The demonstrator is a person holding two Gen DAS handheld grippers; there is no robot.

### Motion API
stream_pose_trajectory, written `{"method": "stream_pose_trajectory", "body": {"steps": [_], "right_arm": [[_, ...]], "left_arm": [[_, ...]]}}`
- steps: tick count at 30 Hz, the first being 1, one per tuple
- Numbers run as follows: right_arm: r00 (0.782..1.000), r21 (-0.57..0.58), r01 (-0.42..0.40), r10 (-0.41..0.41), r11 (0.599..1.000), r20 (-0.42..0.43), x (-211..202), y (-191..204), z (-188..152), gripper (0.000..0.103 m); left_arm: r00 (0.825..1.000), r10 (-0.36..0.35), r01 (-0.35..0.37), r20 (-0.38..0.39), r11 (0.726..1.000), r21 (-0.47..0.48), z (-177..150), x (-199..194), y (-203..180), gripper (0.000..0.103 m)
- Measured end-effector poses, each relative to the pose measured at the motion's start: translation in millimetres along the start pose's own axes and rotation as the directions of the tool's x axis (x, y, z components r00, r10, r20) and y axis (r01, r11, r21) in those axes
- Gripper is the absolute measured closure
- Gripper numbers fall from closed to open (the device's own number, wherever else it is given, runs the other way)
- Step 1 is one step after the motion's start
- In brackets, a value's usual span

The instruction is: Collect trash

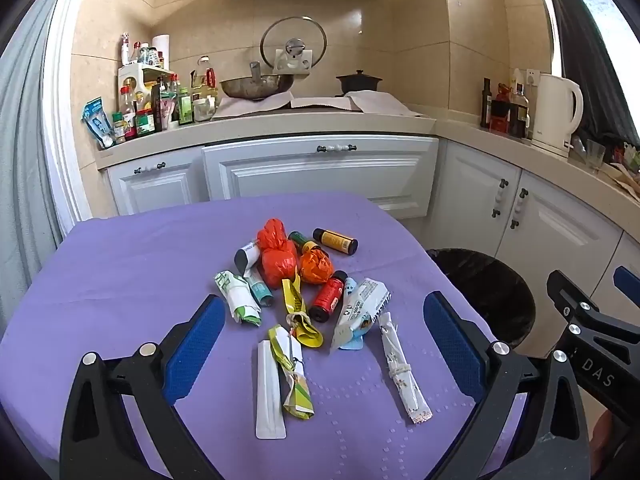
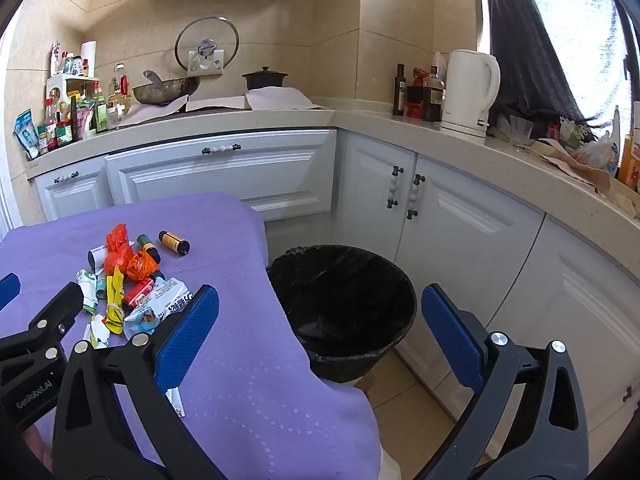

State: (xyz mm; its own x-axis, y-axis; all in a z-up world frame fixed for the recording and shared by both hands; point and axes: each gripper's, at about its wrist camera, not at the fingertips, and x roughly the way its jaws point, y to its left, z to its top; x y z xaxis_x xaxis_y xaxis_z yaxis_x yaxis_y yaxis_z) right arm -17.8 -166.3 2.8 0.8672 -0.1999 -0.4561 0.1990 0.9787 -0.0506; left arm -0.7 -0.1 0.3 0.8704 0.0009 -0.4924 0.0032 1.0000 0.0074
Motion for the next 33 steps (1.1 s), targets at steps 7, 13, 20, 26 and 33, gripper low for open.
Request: {"method": "stream_pose_trajectory", "body": {"steps": [7, 13, 20, 26, 33], "right_arm": [[1.000, 0.001, 0.004, -0.004, 1.000, 0.001, -2, 0, 1, 0.004], [1.000, 0.001, 0.001, -0.001, 1.000, 0.003, -2, 2, -1, 0.004], [1.000, -0.003, 0.014, -0.014, 1.000, 0.011, -14, 3, 4, 0.004], [1.000, -0.007, 0.018, -0.018, 1.000, 0.010, -13, 3, 5, 0.004], [1.000, -0.006, 0.019, -0.018, 1.000, 0.010, -12, 2, 4, 0.004]], "left_arm": [[1.000, 0.001, -0.001, -0.010, 1.000, 0.017, 0, 3, -2, 0.006], [1.000, 0.005, -0.005, 0.000, 1.000, 0.011, 6, -8, 3, 0.006], [1.000, 0.008, -0.008, 0.007, 1.000, 0.005, 2, -9, 6, 0.006], [1.000, 0.008, -0.008, 0.007, 1.000, 0.001, 2, -10, 8, 0.006], [1.000, 0.011, -0.011, 0.006, 1.000, -0.001, 0, -8, 10, 0.006]]}}
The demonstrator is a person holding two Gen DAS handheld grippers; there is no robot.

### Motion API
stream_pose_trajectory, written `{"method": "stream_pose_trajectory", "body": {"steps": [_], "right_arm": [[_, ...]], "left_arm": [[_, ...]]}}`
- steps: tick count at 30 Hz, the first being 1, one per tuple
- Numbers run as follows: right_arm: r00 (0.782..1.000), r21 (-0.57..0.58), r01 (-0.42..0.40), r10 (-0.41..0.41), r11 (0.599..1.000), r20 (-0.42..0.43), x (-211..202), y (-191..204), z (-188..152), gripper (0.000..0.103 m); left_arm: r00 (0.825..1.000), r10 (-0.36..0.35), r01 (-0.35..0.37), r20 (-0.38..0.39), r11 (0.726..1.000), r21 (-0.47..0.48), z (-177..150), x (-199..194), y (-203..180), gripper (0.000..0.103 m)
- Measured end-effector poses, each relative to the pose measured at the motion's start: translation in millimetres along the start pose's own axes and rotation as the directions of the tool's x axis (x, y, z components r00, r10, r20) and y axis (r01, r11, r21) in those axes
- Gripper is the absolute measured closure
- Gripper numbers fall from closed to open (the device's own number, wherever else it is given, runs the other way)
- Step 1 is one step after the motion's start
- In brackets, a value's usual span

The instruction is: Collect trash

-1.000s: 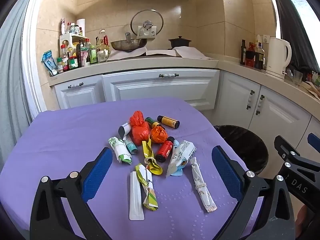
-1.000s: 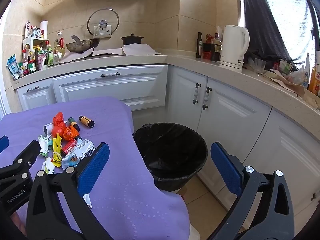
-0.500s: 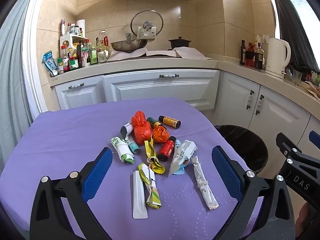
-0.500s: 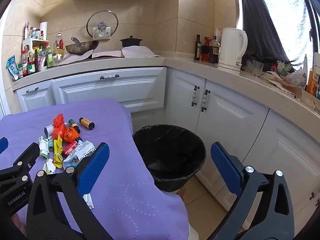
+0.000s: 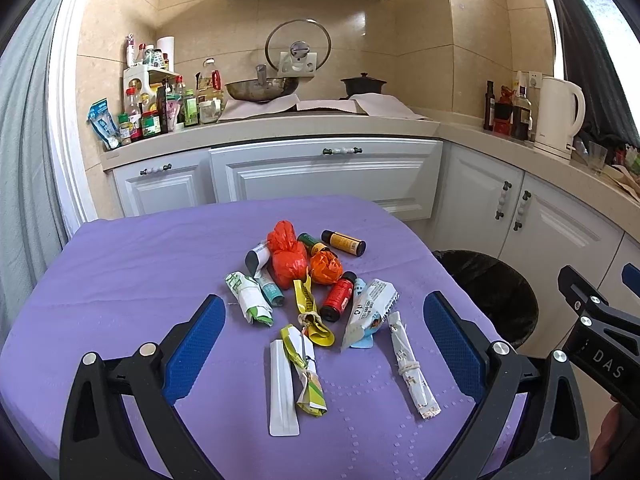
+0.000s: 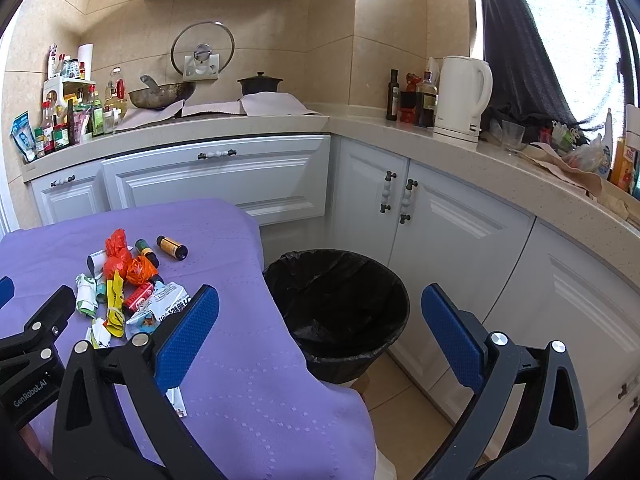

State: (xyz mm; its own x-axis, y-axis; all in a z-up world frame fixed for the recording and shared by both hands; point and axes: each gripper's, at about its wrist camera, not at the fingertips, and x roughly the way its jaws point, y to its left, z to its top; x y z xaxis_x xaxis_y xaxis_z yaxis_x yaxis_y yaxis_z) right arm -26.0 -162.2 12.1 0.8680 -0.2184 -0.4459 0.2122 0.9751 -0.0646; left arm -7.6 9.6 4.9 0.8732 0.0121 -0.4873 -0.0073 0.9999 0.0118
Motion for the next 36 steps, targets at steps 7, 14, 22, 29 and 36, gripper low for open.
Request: {"method": "stream_pose_trajectory", "body": {"steps": [7, 14, 22, 29, 36], "right_arm": [[1.000, 0.003, -0.002, 0.002, 1.000, -0.006, 2.4, -0.6, -1.1, 0.004], [1.000, 0.002, -0.002, 0.002, 1.000, -0.006, 4.1, 0.4, -3.0, 0.004], [1.000, 0.004, 0.000, 0.000, 1.000, -0.007, 5.7, 1.0, -4.3, 0.004], [1.000, 0.002, 0.001, -0.001, 1.000, -0.007, 5.9, 0.8, -4.4, 0.004], [1.000, 0.002, 0.001, -0.001, 1.000, -0.007, 5.5, 0.4, -4.1, 0.004]], "left_arm": [[1.000, 0.000, 0.000, 0.000, 1.000, 0.000, -0.5, 0.7, 0.2, 0.006], [1.000, 0.002, -0.002, -0.002, 1.000, -0.002, -3.1, 3.3, 0.2, 0.006], [1.000, 0.001, -0.001, -0.003, 1.000, -0.003, -3.2, 3.8, 0.8, 0.006], [1.000, 0.000, 0.000, -0.002, 1.000, -0.002, -3.3, 3.9, 1.3, 0.006], [1.000, -0.001, 0.001, -0.005, 1.000, -0.002, -2.8, 3.6, 1.1, 0.006]]}}
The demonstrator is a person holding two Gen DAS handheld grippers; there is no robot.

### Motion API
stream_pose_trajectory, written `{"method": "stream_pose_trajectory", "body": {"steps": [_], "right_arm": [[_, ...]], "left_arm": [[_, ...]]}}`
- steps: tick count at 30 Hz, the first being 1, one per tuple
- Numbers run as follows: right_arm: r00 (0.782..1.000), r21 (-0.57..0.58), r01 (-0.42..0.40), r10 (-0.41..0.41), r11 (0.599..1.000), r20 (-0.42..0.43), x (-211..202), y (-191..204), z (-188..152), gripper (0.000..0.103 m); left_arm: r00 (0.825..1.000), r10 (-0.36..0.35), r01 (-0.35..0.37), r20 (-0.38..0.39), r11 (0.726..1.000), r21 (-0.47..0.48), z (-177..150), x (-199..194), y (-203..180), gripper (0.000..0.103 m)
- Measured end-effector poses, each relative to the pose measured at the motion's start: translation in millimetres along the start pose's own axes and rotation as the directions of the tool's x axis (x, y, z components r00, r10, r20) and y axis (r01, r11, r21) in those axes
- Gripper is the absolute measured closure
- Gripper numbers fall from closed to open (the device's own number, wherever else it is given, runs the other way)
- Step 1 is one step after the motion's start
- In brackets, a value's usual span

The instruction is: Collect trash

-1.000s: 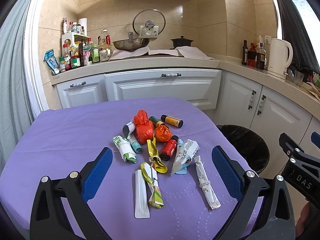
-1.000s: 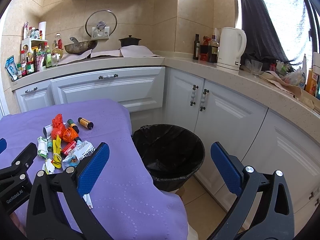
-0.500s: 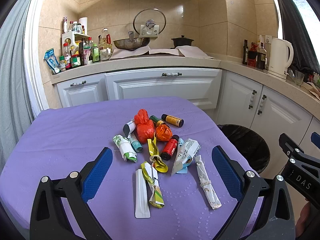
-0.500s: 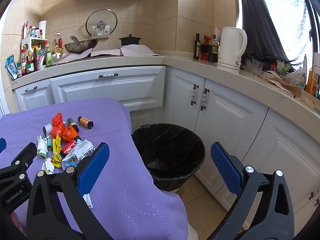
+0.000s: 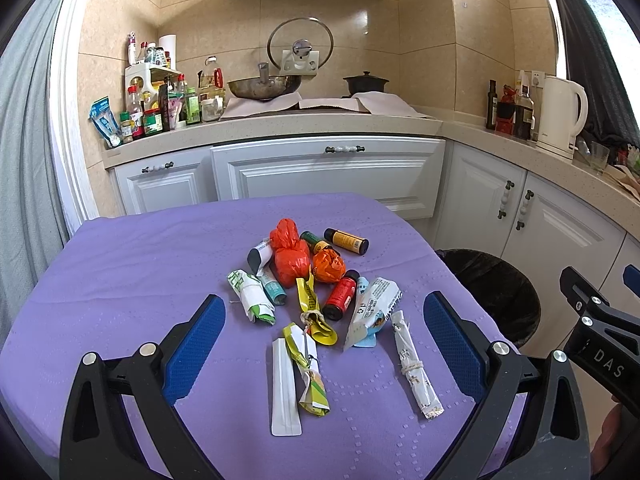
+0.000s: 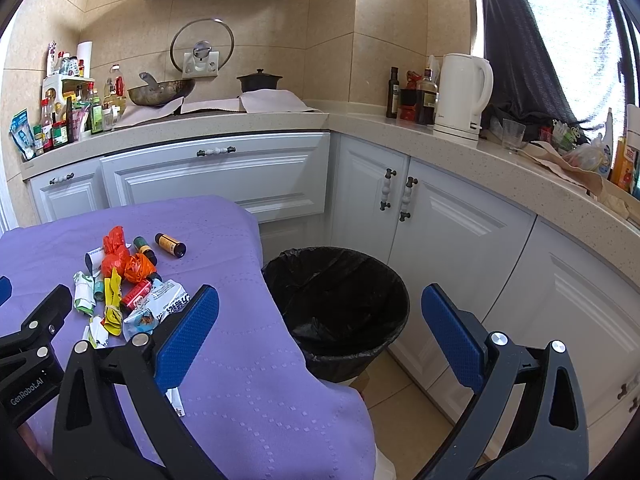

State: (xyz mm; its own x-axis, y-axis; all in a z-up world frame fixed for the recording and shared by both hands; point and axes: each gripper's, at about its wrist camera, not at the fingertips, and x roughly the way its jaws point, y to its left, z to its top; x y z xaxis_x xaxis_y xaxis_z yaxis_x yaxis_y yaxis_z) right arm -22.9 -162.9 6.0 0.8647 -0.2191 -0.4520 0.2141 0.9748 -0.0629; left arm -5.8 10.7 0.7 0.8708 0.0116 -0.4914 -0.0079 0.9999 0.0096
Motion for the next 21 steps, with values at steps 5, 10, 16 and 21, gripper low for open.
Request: {"method": "stream_pose_trajectory", "body": {"steps": [5, 10, 16, 21], "right_arm": [[1.000, 0.000, 0.001, -0.001, 1.000, 0.000, 0.7, 0.0, -0.6, 0.004], [1.000, 0.001, 0.000, 0.000, 1.000, -0.001, 0.6, 0.0, -0.5, 0.004], [1.000, 0.001, 0.000, 0.000, 1.000, 0.000, 0.7, 0.4, -0.9, 0.004], [1.000, -0.001, 0.001, -0.001, 1.000, -0.002, 0.7, 0.5, -1.0, 0.004]], "left_arm": [[1.000, 0.001, -0.001, 0.000, 1.000, -0.001, 0.0, 0.1, 0.1, 0.006], [1.000, 0.000, 0.000, 0.000, 1.000, 0.000, -0.6, 0.5, 0.4, 0.006], [1.000, 0.000, 0.000, 0.000, 1.000, -0.001, -0.1, 0.1, -0.1, 0.006], [1.000, 0.000, 0.000, 0.000, 1.000, 0.000, -0.3, 0.3, -0.2, 0.006]]}}
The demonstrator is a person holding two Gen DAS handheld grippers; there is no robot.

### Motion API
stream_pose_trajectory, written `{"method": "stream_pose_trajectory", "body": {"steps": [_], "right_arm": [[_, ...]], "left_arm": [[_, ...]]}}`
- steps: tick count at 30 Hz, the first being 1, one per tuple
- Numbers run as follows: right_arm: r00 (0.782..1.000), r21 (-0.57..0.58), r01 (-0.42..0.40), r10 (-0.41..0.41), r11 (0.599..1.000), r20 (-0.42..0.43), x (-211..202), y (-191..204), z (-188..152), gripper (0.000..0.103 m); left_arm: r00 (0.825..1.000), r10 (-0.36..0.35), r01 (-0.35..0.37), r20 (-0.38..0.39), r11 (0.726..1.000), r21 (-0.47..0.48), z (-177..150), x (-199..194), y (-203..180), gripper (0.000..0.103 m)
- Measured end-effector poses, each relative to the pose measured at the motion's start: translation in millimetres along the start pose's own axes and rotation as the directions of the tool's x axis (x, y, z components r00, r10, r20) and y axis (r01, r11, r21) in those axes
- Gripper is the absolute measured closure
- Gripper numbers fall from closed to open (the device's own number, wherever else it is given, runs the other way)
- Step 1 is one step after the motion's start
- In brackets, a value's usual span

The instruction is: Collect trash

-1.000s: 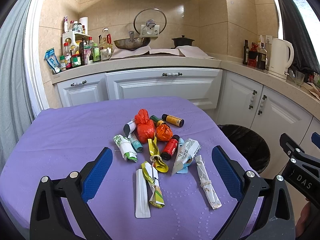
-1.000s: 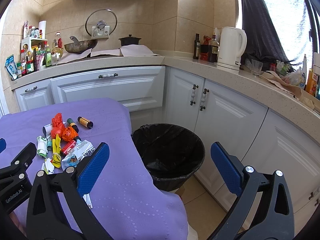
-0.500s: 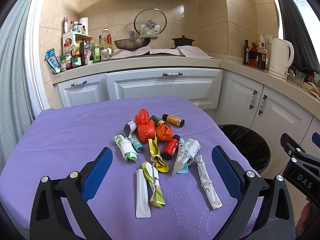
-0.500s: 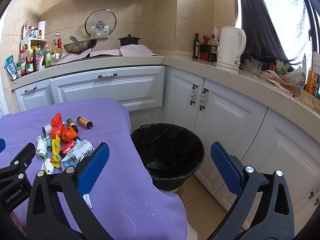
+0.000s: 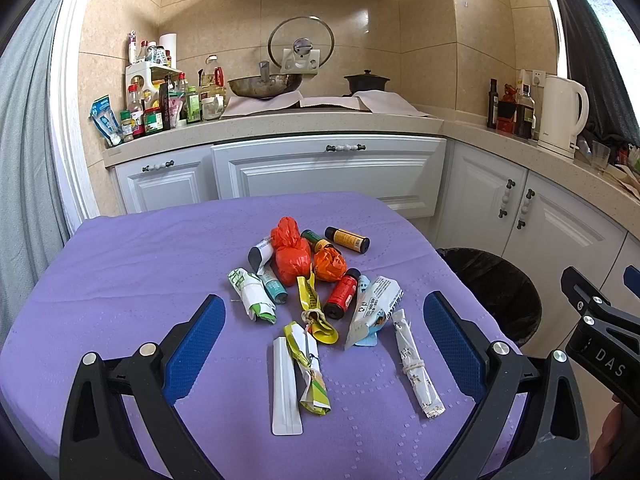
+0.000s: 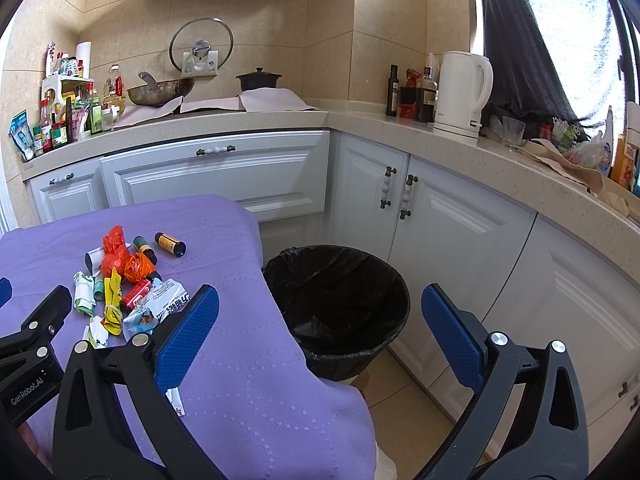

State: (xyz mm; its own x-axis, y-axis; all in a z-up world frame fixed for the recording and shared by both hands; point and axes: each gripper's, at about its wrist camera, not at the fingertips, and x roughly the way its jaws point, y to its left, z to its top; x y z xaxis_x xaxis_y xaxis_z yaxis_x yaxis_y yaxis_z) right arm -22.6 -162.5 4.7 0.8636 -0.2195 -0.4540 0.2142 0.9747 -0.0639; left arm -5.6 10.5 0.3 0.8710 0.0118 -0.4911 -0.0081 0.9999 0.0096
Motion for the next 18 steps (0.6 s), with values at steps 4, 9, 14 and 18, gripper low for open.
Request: {"method": "stream_pose_trajectory", "body": {"steps": [4, 9, 14, 18], "right_arm": [[1.000, 0.001, 0.001, -0.001, 1.000, -0.002, 1, 0, -1, 0.004], [1.000, 0.001, 0.000, 0.000, 1.000, -0.010, 5, 1, -6, 0.004], [0.999, 0.007, -0.016, 0.017, 1.000, -0.031, 13, 7, -11, 0.004], [0.998, 0.008, -0.038, 0.038, 0.999, -0.055, 22, 16, -20, 0.004]], "left_arm": [[1.000, -0.001, 0.001, -0.002, 1.000, -0.002, -1, 1, 1, 0.006], [1.000, 0.000, 0.000, -0.010, 1.000, -0.005, -6, 4, 8, 0.006], [0.999, 0.006, -0.007, -0.039, 1.000, -0.016, -11, 11, 19, 0.006], [0.996, 0.038, -0.039, -0.076, 0.999, -0.009, -20, 19, 33, 0.006]]}}
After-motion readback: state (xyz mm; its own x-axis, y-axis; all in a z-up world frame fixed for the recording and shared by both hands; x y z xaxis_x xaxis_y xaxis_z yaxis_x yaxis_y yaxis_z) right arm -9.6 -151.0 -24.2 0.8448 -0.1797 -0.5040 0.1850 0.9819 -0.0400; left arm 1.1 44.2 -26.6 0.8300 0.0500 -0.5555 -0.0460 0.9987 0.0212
